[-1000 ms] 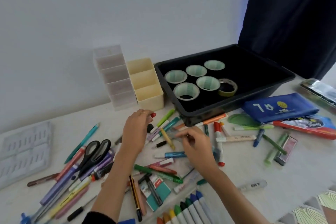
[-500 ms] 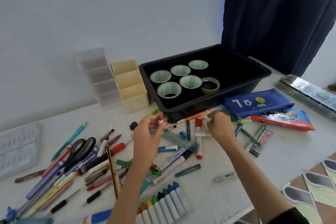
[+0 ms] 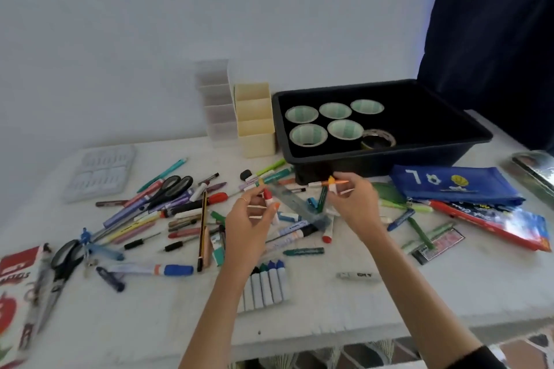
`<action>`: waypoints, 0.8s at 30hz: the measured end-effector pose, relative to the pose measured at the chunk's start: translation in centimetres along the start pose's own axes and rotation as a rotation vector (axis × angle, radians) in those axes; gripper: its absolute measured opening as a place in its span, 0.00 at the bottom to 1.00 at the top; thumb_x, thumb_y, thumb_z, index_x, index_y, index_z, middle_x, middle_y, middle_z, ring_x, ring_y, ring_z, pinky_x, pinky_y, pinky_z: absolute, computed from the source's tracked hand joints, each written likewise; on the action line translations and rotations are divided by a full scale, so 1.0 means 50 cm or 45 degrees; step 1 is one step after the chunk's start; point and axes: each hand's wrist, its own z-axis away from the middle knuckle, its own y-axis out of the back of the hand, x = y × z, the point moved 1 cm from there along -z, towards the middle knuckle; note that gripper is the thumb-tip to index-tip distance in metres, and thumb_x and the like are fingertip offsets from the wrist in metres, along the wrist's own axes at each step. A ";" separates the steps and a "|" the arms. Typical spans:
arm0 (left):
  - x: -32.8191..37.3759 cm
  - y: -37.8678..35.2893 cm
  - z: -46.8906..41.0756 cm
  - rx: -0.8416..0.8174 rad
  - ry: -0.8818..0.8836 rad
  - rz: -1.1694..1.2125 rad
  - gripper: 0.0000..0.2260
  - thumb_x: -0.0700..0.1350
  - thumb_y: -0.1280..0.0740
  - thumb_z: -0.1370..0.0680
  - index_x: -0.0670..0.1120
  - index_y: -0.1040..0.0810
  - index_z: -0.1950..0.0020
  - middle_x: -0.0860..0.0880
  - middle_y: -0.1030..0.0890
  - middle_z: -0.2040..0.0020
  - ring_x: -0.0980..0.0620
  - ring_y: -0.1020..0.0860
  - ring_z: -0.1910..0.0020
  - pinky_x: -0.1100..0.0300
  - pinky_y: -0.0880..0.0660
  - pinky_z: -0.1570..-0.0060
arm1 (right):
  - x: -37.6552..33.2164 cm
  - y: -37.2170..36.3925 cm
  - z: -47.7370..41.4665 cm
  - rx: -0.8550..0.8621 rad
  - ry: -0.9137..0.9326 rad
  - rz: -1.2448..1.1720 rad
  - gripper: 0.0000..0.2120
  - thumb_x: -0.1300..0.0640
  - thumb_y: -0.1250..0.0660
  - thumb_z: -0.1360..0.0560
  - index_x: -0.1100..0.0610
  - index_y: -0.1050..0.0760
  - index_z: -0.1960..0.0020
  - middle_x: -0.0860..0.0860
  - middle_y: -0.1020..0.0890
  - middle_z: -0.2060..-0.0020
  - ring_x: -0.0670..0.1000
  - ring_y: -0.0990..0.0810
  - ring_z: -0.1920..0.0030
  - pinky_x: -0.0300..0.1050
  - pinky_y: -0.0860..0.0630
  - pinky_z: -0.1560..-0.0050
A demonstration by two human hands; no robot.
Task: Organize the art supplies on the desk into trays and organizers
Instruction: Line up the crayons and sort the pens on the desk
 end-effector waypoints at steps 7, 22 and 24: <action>0.010 0.061 0.069 0.149 0.077 0.123 0.16 0.42 0.35 0.22 0.54 0.27 0.35 0.52 0.21 0.55 0.55 0.20 0.56 0.62 0.21 0.57 | -0.063 -0.055 0.076 -0.407 0.023 -0.317 0.16 0.61 0.29 0.28 0.51 0.26 0.43 0.46 0.22 0.58 0.42 0.23 0.58 0.30 0.29 0.66; -0.090 0.239 0.129 0.168 0.443 0.276 0.12 0.39 0.33 0.24 0.47 0.24 0.41 0.43 0.20 0.51 0.50 0.18 0.55 0.60 0.20 0.59 | -0.114 -0.203 0.250 -0.788 0.104 -0.394 0.12 0.59 0.25 0.31 0.53 0.22 0.50 0.57 0.16 0.63 0.55 0.17 0.62 0.50 0.18 0.58; -0.104 0.242 0.133 0.125 0.459 0.259 0.12 0.39 0.33 0.24 0.46 0.24 0.40 0.43 0.19 0.51 0.50 0.18 0.55 0.62 0.21 0.61 | -0.118 -0.215 0.263 -0.734 0.169 -0.309 0.10 0.58 0.25 0.32 0.50 0.22 0.53 0.54 0.17 0.65 0.52 0.18 0.63 0.47 0.18 0.59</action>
